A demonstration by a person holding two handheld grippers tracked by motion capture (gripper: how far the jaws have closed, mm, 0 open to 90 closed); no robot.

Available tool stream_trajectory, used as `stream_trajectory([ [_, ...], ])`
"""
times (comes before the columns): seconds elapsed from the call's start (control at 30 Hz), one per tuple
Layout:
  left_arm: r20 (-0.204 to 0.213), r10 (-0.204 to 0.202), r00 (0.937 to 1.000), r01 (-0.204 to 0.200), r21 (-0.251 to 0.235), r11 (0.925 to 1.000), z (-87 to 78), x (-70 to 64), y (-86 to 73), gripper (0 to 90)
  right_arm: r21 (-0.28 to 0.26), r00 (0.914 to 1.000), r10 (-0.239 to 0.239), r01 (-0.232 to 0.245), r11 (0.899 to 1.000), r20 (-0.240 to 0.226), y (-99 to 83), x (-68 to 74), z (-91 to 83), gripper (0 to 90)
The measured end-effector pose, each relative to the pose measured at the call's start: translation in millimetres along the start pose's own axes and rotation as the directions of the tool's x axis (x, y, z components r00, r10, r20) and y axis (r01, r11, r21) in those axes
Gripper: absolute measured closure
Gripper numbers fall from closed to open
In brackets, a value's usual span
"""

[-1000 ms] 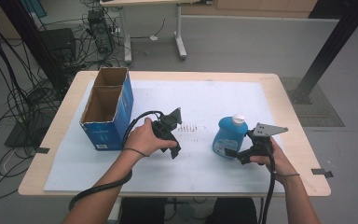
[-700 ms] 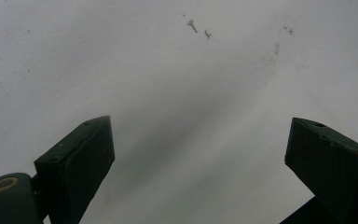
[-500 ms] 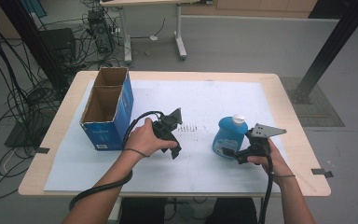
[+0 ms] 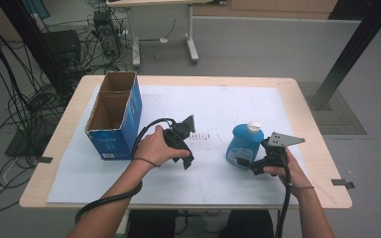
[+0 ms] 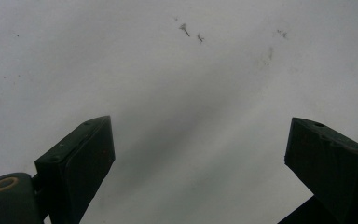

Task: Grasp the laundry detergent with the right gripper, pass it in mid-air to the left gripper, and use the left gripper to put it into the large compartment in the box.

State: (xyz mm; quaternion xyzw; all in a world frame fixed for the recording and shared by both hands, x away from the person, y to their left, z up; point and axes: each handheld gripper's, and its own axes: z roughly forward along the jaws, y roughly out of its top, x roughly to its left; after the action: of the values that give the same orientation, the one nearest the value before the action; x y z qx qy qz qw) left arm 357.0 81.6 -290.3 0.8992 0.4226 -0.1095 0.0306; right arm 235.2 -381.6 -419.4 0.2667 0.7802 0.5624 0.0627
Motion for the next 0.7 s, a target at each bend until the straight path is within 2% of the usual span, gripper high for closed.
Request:
stream_trajectory([
  [0.7, 0.002, 0.003, 1.0000, -0.003, 0.001, 1.0000, 0.2, 1.3, -1.0, 8.3, -0.001, 1.0000, -0.006, 0.006, 1.000, 0.001, 1.6, 1.4, 0.3, 4.2],
])
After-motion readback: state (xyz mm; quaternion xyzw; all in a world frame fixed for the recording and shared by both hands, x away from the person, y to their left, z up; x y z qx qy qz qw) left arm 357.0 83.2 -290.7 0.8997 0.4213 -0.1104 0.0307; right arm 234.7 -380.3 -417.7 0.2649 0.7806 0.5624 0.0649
